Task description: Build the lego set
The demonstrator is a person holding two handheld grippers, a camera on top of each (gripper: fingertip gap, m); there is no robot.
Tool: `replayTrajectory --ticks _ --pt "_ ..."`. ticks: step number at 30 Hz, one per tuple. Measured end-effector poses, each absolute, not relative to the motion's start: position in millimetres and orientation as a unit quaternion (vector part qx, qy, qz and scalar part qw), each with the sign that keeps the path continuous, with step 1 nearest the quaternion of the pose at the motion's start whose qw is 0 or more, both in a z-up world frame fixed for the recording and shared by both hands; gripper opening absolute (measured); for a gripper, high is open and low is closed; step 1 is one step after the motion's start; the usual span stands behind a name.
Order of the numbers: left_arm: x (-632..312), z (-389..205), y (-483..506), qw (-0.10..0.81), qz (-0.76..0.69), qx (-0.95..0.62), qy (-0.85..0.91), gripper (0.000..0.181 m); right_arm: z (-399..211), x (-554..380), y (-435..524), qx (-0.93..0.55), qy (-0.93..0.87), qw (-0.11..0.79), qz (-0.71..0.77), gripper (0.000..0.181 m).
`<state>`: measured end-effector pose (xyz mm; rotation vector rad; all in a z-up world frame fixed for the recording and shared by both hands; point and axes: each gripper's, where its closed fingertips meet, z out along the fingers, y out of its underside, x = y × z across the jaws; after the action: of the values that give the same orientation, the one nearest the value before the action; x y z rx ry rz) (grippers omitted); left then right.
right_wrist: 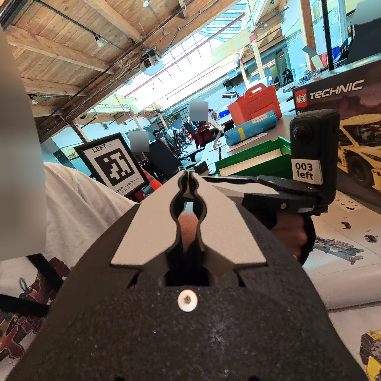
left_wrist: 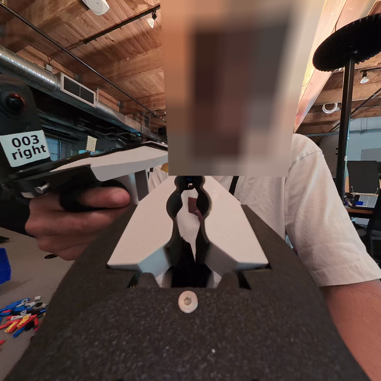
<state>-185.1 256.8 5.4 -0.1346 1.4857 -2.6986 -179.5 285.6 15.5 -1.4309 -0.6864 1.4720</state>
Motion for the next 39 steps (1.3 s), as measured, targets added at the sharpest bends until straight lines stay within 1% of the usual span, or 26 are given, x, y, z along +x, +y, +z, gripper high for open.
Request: replayTrajectory --ticks 4,12,18,24,27,30,32,34,36,39 --pt "-185.8 2.7 255.5 0.031 -0.870 -0.046 0.490 0.007 13.0 -181.1 284.4 -0.588 -0.284 0.463 0.599 0.000" --pt "-177.6 2.8 261.5 0.054 -0.870 -0.070 0.484 0.006 16.1 -175.4 291.6 -0.598 -0.264 0.490 0.576 0.000" --pt "-176.8 9.4 258.5 0.068 -0.872 -0.064 0.480 0.006 17.9 -175.6 291.4 -0.565 -0.227 0.444 0.657 0.000" --pt "-178.6 10.0 258.9 0.069 -0.872 -0.062 0.481 0.006 14.9 -180.0 293.7 -0.567 -0.224 0.448 0.654 0.000" --pt "-177.8 10.2 262.2 0.078 -0.869 -0.070 0.483 0.006 15.8 -179.0 297.5 -0.574 -0.229 0.487 0.617 0.000" --pt "-170.8 5.7 273.0 0.092 -0.867 -0.107 0.477 0.006 10.8 -171.5 311.8 -0.605 -0.228 0.552 0.526 0.000" --pt "-166.7 1.5 275.6 0.087 -0.869 -0.119 0.473 0.007 5.8 -171.1 317.7 -0.621 -0.237 0.579 0.473 0.000" --pt "-162.8 0.8 277.0 0.087 -0.873 -0.123 0.464 0.007 5.6 -168.1 322.1 -0.617 -0.222 0.590 0.472 0.000" --pt "-157.7 -1.5 278.4 0.088 -0.870 -0.138 0.466 0.007 2.1 -164.0 324.8 -0.623 -0.213 0.574 0.487 0.000" --pt "-156.2 -2.8 282.5 0.095 -0.868 -0.152 0.463 0.007 1.2 -160.6 324.8 -0.625 -0.223 0.581 0.470 0.000"
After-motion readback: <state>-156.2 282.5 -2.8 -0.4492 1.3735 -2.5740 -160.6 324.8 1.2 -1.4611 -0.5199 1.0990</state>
